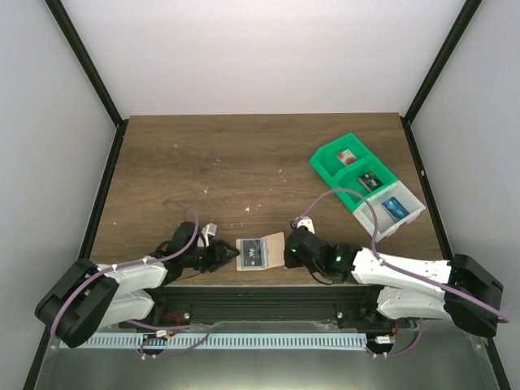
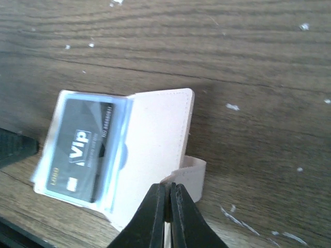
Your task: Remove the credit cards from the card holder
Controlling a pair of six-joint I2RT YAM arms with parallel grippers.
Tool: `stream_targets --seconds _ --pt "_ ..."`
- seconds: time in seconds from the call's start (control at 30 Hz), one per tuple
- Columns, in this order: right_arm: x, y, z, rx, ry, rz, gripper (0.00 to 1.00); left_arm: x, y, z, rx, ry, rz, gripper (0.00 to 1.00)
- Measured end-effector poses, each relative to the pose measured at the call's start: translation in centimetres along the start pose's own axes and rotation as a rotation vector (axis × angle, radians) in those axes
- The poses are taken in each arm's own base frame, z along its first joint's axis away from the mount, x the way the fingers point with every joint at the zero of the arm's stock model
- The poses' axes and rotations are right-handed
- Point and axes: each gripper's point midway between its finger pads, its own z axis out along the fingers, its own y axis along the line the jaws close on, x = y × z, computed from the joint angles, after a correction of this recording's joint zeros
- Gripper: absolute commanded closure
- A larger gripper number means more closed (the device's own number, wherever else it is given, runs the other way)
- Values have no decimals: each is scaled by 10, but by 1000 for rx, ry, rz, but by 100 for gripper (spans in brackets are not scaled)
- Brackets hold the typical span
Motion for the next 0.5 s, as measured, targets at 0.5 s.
stream_targets --seconds 0.5 --pt "13 -16 4 31 26 6 79 -3 -5 18 13 26 7 75"
